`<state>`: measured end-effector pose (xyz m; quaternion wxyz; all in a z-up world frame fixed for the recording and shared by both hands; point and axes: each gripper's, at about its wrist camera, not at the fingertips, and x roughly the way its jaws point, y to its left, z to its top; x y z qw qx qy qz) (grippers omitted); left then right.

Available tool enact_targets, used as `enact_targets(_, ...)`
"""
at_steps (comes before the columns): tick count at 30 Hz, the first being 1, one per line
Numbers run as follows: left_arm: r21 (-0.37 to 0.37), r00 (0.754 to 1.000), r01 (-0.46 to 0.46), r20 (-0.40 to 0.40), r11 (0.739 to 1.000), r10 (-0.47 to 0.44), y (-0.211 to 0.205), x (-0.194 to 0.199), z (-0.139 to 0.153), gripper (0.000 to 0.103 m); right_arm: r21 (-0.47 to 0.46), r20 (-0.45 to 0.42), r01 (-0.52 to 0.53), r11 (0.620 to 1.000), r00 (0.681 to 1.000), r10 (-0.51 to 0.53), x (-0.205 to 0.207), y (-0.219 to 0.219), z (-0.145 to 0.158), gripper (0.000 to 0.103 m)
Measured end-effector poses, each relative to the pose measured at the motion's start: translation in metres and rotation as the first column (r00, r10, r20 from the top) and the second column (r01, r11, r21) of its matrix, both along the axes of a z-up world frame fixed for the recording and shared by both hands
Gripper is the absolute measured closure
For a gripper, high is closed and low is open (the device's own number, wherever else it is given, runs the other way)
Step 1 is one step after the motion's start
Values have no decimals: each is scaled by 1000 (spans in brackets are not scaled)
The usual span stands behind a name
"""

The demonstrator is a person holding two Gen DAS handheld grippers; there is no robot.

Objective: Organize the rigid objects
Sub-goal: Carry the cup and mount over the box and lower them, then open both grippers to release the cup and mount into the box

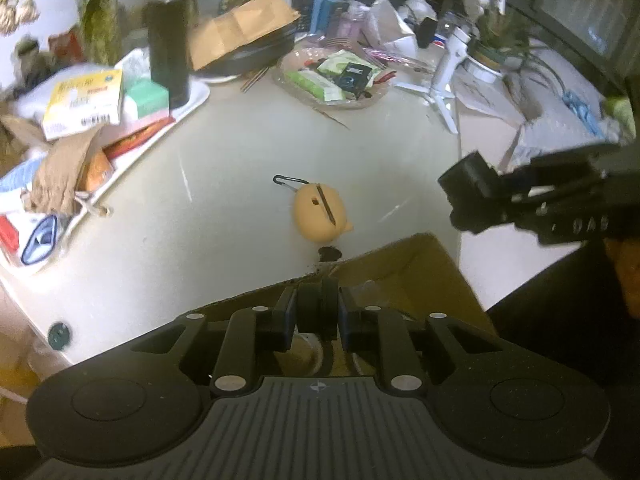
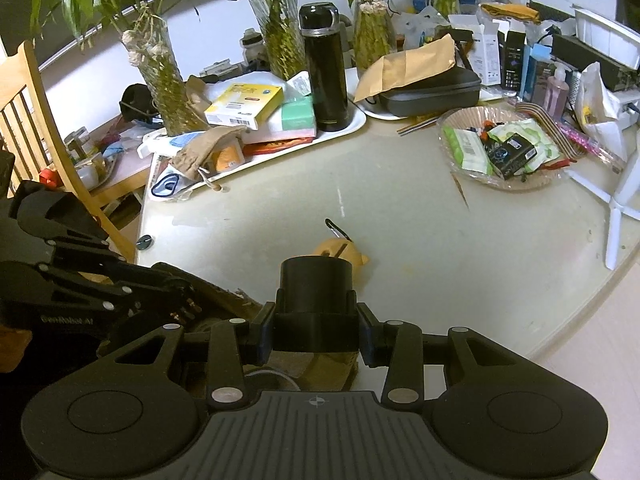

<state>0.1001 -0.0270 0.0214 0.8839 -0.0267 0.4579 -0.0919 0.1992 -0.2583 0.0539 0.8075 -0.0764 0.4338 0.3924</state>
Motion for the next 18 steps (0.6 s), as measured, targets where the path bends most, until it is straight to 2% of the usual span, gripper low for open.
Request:
enact_targets(2, 36, 1000, 6, 14, 999, -6, -2, -5, -2, 71, 0, -1, 0, 1000, 1000, 0, -2, -1, 0, 59)
enact_targets(4, 31, 999, 4, 33, 1000, -5, 1, -13, -1, 62, -2, -4, 1, 1000, 1000, -1, -4, -3, 0, 59)
enact_targets(6, 8, 998, -12, 57, 1000, 12, 7, -21, 2, 62, 0, -8, 4, 1000, 1000, -4, -6, -5, -1, 59)
enact_targets(10, -1, 995, -64, 74, 998, 64, 18, -32, 8, 54, 7, -18, 9, 1000, 1000, -9, -11, -9, -2, 59)
enact_targets(18, 13, 984, -143, 111, 990, 141, 37, -57, 22, 52, 11, -31, -4, 1000, 1000, 4, -24, -9, -3, 59)
